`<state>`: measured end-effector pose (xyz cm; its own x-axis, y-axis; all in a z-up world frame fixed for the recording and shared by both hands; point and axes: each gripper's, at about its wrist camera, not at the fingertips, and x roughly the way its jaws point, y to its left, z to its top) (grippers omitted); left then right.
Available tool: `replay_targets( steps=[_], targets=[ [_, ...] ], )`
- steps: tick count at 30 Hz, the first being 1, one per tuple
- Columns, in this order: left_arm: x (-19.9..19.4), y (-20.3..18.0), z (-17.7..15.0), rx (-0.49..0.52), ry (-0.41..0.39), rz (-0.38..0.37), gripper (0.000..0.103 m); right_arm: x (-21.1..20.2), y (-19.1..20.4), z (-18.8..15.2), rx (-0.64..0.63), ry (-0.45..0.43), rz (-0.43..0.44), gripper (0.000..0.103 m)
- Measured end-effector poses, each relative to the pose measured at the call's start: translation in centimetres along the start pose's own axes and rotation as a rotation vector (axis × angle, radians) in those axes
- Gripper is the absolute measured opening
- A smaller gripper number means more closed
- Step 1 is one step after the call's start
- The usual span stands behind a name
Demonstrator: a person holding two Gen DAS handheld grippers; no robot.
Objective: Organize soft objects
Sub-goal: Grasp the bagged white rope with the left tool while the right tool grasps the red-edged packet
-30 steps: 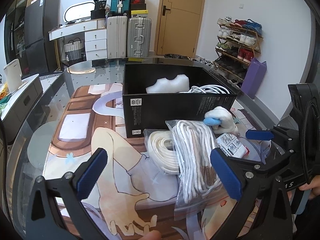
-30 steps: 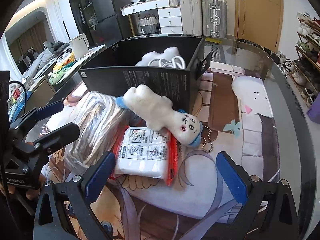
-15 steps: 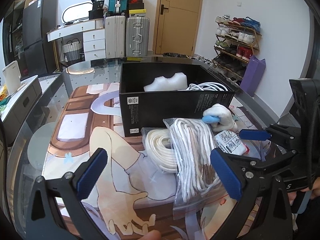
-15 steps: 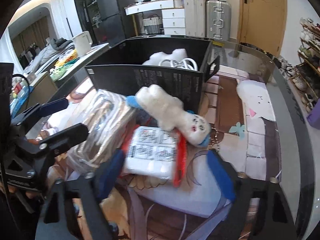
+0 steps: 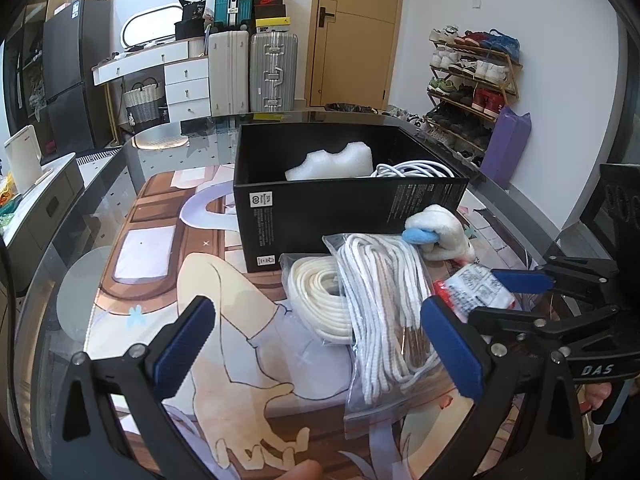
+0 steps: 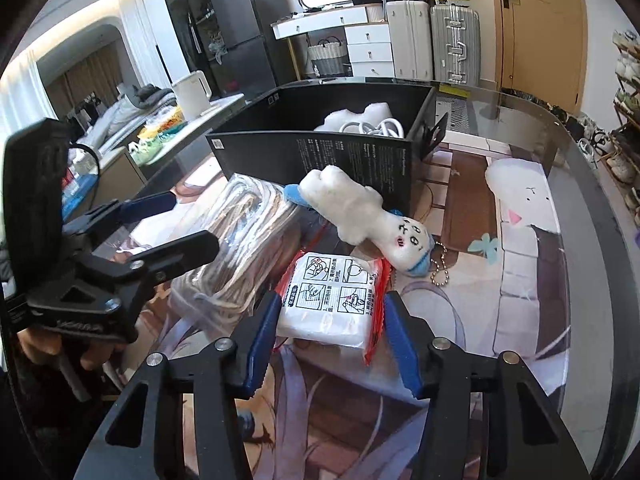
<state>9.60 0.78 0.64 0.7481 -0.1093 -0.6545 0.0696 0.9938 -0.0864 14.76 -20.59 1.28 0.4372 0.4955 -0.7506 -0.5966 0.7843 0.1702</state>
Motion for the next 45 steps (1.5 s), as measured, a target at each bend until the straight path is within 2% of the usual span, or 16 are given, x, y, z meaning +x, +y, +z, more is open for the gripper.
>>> replay_targets(
  steps=[9,13,15,17,18,19,21,23,27,29,32,45],
  targets=[
    [0.1,-2.2,0.1,0.086,0.029,0.049,0.103,-1.9,-0.8,0.1,0.001,-0.039,-0.017,0.051],
    [0.5,-3.2,0.2,0.137,0.049,0.08,0.103,-1.6,-1.2,-0.2,-0.004,-0.013,-0.024,0.05],
    [0.6,-3.4,0.3,0.137,0.052,0.068,0.103,-1.4,-1.2,-0.5,-0.007,0.003,-0.02,0.05],
    [0.7,-3.4,0.4,0.134,0.061,0.045,0.103,-1.5,-1.1,-0.7,-0.014,0.005,0.001,0.053],
    [0.8,-3.5,0.4,0.135,0.07,0.04,0.103,-1.5,-1.0,-0.8,-0.027,0.007,0.007,0.059],
    [1.1,-3.5,0.4,0.136,0.082,0.048,0.101,-1.5,-0.9,-0.9,-0.036,0.014,0.011,0.069],
    [1.4,-3.6,0.4,0.14,0.096,0.055,0.095,-1.3,-0.4,-1.2,-0.07,0.028,0.007,0.076],
    [1.7,-3.8,0.3,0.148,0.112,0.037,0.085,-1.0,-0.2,-1.4,-0.079,0.038,0.0,0.076],
    [1.5,-4.3,0.1,0.186,0.097,0.027,0.072,0.0,-0.1,-1.8,-0.086,0.057,-0.024,0.076],
    [1.4,-4.5,0.0,0.198,0.092,0.032,0.055,0.1,0.1,-1.7,-0.092,0.057,-0.031,0.076],
    [1.0,-4.5,0.0,0.203,0.082,0.02,0.041,0.3,0.2,-1.6,-0.095,0.056,-0.036,0.076],
    [-0.9,-2.9,0.0,0.129,0.047,-0.028,0.038,1.0,1.1,-1.8,-0.152,0.053,-0.082,0.076]
  ],
)
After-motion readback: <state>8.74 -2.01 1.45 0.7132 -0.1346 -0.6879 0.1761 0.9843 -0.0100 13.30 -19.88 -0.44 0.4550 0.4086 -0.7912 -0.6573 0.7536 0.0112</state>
